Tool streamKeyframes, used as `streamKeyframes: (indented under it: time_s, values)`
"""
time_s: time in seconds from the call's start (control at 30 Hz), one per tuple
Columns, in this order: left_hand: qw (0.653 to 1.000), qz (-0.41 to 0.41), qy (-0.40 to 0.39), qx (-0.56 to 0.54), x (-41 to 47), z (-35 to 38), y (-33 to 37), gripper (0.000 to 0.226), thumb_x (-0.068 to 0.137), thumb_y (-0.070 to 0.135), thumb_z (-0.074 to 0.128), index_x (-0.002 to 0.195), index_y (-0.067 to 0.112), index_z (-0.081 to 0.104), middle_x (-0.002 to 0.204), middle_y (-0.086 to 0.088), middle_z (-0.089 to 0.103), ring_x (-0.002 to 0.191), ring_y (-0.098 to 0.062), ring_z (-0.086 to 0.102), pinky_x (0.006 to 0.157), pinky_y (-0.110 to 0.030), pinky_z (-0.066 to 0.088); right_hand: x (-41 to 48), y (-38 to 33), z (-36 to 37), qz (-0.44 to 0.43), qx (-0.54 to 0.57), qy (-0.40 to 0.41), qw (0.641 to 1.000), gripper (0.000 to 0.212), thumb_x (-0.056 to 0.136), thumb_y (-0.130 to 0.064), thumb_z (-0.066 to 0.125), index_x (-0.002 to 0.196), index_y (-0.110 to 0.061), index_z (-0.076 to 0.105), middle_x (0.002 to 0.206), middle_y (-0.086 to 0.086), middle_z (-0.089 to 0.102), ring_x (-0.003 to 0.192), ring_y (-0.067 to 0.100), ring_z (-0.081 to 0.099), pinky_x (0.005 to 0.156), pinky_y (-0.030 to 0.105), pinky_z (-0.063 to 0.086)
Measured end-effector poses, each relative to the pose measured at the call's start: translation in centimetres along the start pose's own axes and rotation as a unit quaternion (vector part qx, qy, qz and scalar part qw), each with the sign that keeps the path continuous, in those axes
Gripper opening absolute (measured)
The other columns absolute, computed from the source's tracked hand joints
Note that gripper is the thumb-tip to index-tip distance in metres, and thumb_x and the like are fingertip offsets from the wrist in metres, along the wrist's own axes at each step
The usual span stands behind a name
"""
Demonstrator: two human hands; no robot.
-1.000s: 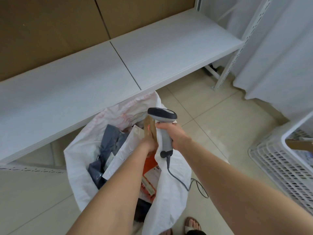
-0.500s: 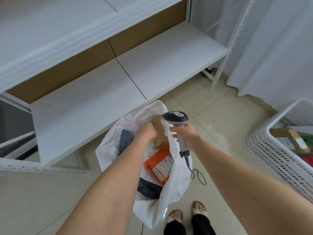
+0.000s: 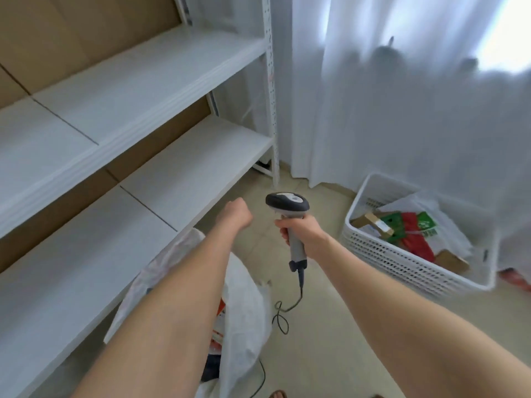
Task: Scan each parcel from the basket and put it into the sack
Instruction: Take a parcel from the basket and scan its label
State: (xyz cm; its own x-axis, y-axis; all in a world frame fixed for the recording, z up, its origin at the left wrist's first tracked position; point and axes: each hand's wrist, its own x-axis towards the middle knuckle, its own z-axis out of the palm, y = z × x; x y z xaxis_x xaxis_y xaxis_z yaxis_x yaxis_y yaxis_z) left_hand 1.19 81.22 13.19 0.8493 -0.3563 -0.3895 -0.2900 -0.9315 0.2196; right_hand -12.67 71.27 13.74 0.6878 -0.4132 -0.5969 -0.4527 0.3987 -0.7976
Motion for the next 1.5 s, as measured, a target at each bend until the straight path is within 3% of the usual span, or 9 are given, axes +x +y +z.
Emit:
streamKeyframes:
  time_s: [0.37,0.6,0.7,0.83,1.07,1.23,1.4,1.5]
  values:
    - [0.989,0.145,0.01,0.02,-6.1,5.8,29.7,0.04,0.092,0.015,0.047,0.132,0.01,0.047,0.137,-0.013,0.049,0.123,-0.031,0.05,0.095,-0.036,0.043,-4.1,-1.7,-27.8,-0.009,0.161,0.11,0.981,0.016,0.088,-0.002,0.065,0.075,-0.007,0.056,0.054,0.004,0.055,0.05,0.015,0.05,0.052,0.025,0.041]
    - [0.98,0.196,-0.019,0.039,-6.7,10.7,41.3,0.043,0.093,0.018,0.049,0.134,0.01,0.045,0.138,-0.012,0.049,0.125,-0.031,0.048,0.099,-0.038,0.042,-3.5,-1.3,-40.3,0.007,0.195,0.166,0.967,0.013,0.081,-0.006,0.07,0.075,-0.007,0.058,0.062,0.007,0.057,0.056,0.019,0.052,0.06,0.032,0.046]
    - [0.975,0.212,-0.02,0.059,-4.7,12.4,44.2,0.041,0.093,0.016,0.05,0.133,0.009,0.047,0.135,-0.013,0.05,0.123,-0.03,0.049,0.097,-0.038,0.043,-1.4,-1.2,-43.4,0.022,0.239,0.176,0.955,0.01,0.084,-0.005,0.068,0.081,-0.006,0.059,0.063,0.006,0.057,0.052,0.016,0.051,0.058,0.029,0.046]
    - [0.972,0.214,-0.039,0.09,-0.7,14.9,46.7,0.042,0.092,0.015,0.052,0.134,0.011,0.048,0.134,-0.012,0.051,0.122,-0.03,0.051,0.094,-0.039,0.044,2.8,-1.1,-46.6,0.062,0.264,0.193,0.943,0.006,0.086,-0.007,0.067,0.087,-0.008,0.061,0.068,0.005,0.062,0.057,0.014,0.056,0.065,0.03,0.05]
    - [0.961,0.217,-0.103,0.138,9.8,21.3,50.8,0.044,0.091,0.01,0.05,0.135,0.013,0.048,0.134,-0.013,0.048,0.12,-0.031,0.051,0.093,-0.041,0.049,13.9,-1.0,-50.6,0.113,0.284,0.215,0.928,0.017,0.088,-0.009,0.068,0.103,-0.005,0.061,0.074,0.006,0.064,0.062,0.013,0.059,0.073,0.03,0.053]
    - [0.95,0.21,-0.147,0.178,15.5,27.9,52.0,0.047,0.09,0.01,0.054,0.136,0.013,0.046,0.134,-0.013,0.047,0.121,-0.031,0.05,0.095,-0.042,0.048,21.3,1.5,-52.5,0.156,0.294,0.215,0.918,0.013,0.088,-0.009,0.068,0.098,-0.004,0.062,0.072,0.006,0.064,0.062,0.013,0.059,0.069,0.03,0.053]
    - [0.933,0.211,-0.186,0.225,20.5,35.3,51.8,0.043,0.088,0.016,0.059,0.129,0.01,0.048,0.129,-0.015,0.049,0.119,-0.033,0.049,0.094,-0.043,0.048,28.1,5.7,-54.4,0.181,0.291,0.216,0.914,0.008,0.088,-0.009,0.068,0.093,-0.006,0.062,0.074,0.006,0.064,0.063,0.013,0.059,0.075,0.032,0.053]
    - [0.912,0.206,-0.207,0.287,23.1,40.1,50.9,0.056,0.085,0.016,0.064,0.135,0.008,0.04,0.136,-0.015,0.042,0.126,-0.033,0.044,0.1,-0.044,0.044,32.3,8.7,-55.3,0.191,0.284,0.21,0.916,0.007,0.088,-0.008,0.067,0.089,-0.006,0.061,0.071,0.007,0.063,0.059,0.014,0.057,0.069,0.031,0.052]
